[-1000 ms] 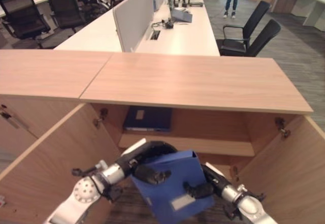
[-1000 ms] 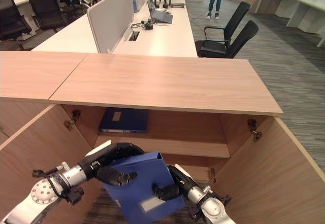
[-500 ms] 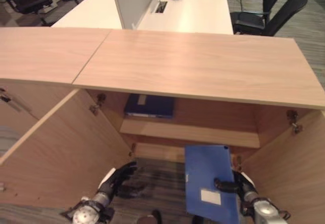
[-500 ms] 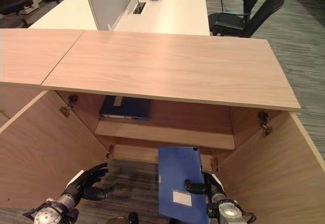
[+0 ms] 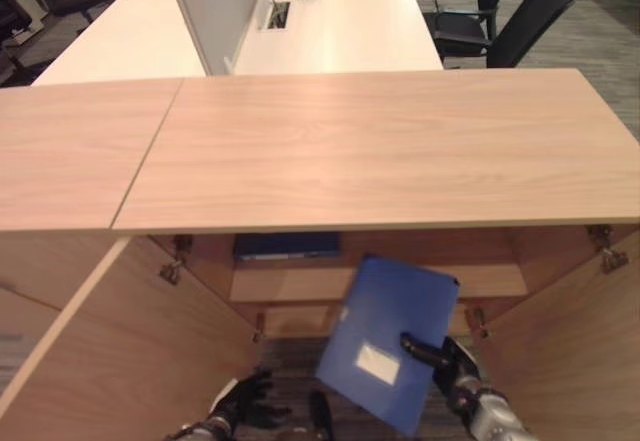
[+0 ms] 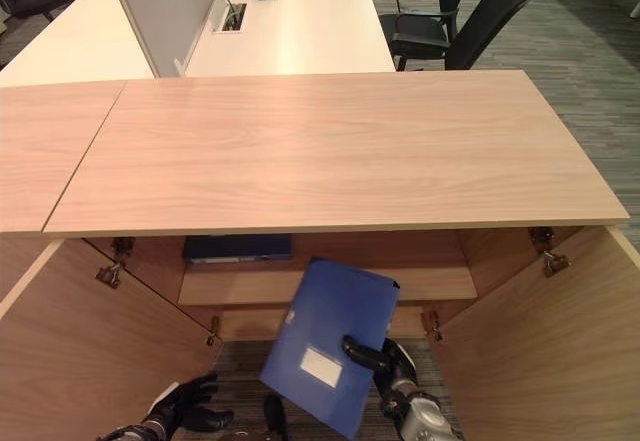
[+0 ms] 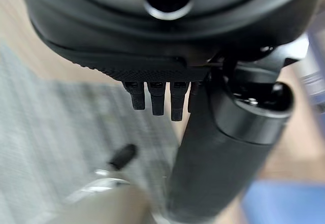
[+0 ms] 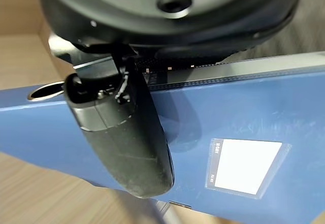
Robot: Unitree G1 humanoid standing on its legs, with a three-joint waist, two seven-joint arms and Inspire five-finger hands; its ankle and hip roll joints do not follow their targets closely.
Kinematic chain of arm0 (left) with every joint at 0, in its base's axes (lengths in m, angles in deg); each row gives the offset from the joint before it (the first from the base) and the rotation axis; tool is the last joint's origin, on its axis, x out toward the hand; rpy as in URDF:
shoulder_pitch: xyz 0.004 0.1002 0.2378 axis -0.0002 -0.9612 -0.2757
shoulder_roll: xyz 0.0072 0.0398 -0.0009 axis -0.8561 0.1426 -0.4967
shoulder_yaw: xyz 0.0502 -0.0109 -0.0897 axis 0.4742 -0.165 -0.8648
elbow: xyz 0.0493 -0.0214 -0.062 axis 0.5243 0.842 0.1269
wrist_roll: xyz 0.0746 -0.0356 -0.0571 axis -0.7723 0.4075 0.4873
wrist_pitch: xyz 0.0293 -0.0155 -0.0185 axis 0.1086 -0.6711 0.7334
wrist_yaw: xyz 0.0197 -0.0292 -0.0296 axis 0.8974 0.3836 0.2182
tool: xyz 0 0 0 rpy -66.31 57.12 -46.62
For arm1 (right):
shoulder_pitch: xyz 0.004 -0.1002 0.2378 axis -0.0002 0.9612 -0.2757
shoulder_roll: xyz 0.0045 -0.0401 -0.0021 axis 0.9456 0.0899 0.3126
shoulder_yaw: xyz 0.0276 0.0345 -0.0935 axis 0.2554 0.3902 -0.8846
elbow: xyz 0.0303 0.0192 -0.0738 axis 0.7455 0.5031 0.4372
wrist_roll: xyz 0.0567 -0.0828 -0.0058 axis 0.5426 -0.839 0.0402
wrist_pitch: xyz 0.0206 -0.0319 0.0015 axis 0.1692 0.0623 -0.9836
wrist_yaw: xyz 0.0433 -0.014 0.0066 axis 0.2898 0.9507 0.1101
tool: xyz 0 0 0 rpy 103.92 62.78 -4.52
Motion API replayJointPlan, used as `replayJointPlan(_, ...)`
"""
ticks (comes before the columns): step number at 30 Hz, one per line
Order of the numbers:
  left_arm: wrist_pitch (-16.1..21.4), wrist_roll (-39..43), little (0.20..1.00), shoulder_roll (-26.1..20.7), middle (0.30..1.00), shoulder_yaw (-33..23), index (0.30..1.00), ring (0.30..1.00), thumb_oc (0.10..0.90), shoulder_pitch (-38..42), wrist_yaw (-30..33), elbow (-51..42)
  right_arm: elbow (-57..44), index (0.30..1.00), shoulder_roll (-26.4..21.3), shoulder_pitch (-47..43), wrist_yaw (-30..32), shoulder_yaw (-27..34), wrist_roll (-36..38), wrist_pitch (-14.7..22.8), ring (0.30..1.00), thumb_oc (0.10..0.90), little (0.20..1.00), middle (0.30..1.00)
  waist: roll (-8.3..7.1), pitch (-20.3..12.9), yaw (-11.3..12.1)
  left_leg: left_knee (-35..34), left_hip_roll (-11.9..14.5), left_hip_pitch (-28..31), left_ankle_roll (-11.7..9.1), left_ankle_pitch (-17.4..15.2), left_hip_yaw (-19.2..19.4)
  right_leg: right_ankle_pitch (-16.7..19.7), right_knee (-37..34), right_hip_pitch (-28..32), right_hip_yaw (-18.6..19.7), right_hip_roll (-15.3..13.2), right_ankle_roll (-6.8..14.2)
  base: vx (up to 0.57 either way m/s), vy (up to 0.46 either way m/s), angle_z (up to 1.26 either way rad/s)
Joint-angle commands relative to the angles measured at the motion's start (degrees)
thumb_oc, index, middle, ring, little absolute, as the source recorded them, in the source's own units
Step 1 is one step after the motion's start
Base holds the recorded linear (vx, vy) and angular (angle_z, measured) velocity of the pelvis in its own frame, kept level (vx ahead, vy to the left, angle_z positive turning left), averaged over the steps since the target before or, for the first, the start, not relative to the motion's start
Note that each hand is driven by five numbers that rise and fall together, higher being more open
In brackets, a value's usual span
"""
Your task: Put the empty folder in the office cabinet
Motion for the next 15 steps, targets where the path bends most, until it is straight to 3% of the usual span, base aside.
replayJointPlan(1, 1.22, -4.89, 0.9, 2.15, 0.9, 1.34, 0.9, 0.9, 0.8, 1.41, 5.17, 16.15, -6.51, 0.3, -5.09, -6.62, -3.9, 1.06, 3.41, 8.78, 0.3, 0.4, 0.3, 0.3, 1.01, -3.59, 0.76, -0.35, 2.56, -2.05, -4.29, -2.23, -1.91, -4.24, 2.51, -0.72, -0.36, 3.41, -1.22, 0.07, 0.254, -0.14)
replayJointPlan(4, 1.79, -5.7, 0.9, 4.46, 0.9, 1.02, 0.9, 0.9, 0.8, 3.29, 6.36, 30.72, -4.82, 0.3, -5.45, -11.0, -4.34, 0.54, 5.77, 9.61, 0.3, 0.4, 0.3, 0.3, 1.47, -2.24, 0.68, -0.35, 1.47, -1.55, -2.86, -3.77, -0.61, -4.42, 9.21, -5.12, 0.15, 0.65, -0.48, 0.02, 0.277, -0.17)
replayJointPlan(7, 1.66, -4.45, 0.9, 5.14, 0.9, -0.29, 0.9, 0.9, 0.8, 1.74, 5.59, 36.11, -3.54, 0.3, -4.15, -15.86, -3.33, 0.47, 9.64, 11.2, 0.3, 0.4, 0.3, 0.3, 1.64, 0.42, 1.98, -0.35, 1.66, -0.82, -1.74, -5.37, 3.12, -3.27, 17.51, -10.67, -4.32, -3.1, -0.69, -0.09, 0.191, -0.66)
replayJointPlan(9, 1.4, -2.62, 0.9, 5.39, 0.9, -1.57, 0.9, 0.9, 0.8, 0.75, 5.84, 36.19, -2.35, 0.3, -2.17, -18.64, -1.96, 1.85, 14.37, 12.13, 0.3, 0.4, 0.3, 0.3, 1.31, 2.15, 2.8, -0.35, 2.94, -0.72, -2.28, -5.18, 6.64, -0.8, 15.49, -12.74, -10.56, -3.63, -1.07, -0.1, 0.016, -0.78)
replayJointPlan(12, 1.67, -0.94, 0.9, 5.5, 0.9, -1.54, 0.9, 0.9, 0.8, 0.12, 6.55, 34.9, -0.92, 0.3, -1.4, -20.54, -0.8, 3.39, 17.41, 13.41, 0.3, 0.4, 0.3, 0.3, 1.2, 3.69, 2.64, -0.35, 3.51, 0.08, -2.5, -5.48, 7.91, 1.95, 12.82, -16.01, -11.71, -1.68, -0.88, -0.03, -0.033, -0.61)
replayJointPlan(15, 2.43, 1.8, 0.9, 5.48, 0.9, -1.01, 0.9, 0.9, 0.8, -0.41, 7.65, 31.95, 0.31, 0.3, -0.1, -21.96, 0.9, 7.22, 21.88, 16.28, 0.3, 0.4, 0.3, 0.3, 1.15, 5.74, 2.26, -0.35, 3.34, 1.56, -2.6, -6.33, 8.44, 5.25, 8.76, -18.22, -14.18, -2.4, 0.96, 0.05, -0.064, -0.15)
